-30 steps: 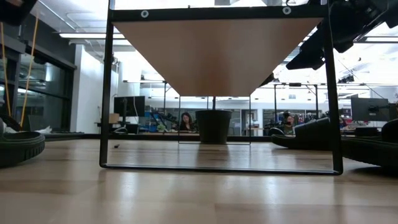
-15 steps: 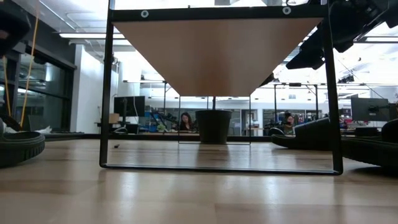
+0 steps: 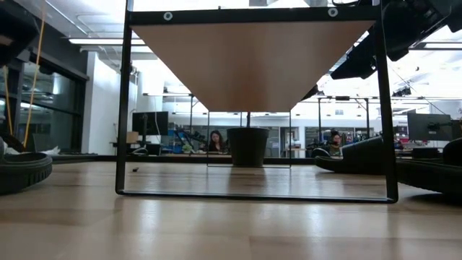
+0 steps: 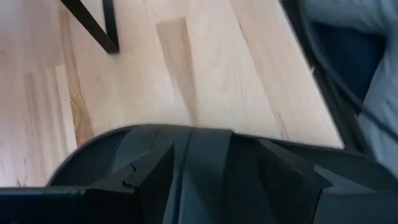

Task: Pick and place slides into the shelf
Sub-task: Put the bottom left slide on the shelf

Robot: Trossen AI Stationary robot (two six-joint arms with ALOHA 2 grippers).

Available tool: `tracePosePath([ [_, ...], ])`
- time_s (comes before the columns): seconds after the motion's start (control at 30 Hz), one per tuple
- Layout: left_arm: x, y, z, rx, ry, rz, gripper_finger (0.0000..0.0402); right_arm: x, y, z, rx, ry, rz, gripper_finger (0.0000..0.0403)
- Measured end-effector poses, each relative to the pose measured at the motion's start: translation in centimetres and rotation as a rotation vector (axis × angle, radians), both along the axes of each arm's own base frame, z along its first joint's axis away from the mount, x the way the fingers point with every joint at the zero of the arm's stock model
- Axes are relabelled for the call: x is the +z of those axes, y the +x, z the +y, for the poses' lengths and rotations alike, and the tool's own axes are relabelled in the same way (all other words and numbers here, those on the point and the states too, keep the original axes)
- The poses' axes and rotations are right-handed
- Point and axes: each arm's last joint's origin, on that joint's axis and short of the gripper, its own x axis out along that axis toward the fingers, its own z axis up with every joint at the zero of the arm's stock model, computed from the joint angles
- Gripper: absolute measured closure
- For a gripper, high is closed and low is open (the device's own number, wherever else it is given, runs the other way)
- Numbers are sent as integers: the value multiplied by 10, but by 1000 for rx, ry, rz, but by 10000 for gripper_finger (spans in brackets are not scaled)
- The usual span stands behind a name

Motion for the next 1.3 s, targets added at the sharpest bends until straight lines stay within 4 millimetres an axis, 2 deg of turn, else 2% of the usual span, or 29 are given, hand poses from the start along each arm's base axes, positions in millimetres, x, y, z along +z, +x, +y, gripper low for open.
tracePosePath([
  [0.2, -12, 4, -5, -8, 71, 85, 190, 0, 0, 0, 0, 0, 0, 93],
  [0.5, 2, 28, -29, 10, 244, 201, 190, 0, 0, 0, -1, 4, 1, 93],
  [0.8, -10, 50, -52, 22, 507, 445, 190, 0, 0, 0, -8, -1, 2, 93],
  [0.93, -12, 52, -54, 26, 566, 489, 190, 0, 0, 0, -16, -5, 2, 93],
  [1.3, -10, 51, -48, 69, 680, 432, 190, 0, 0, 0, -16, -5, 3, 93],
])
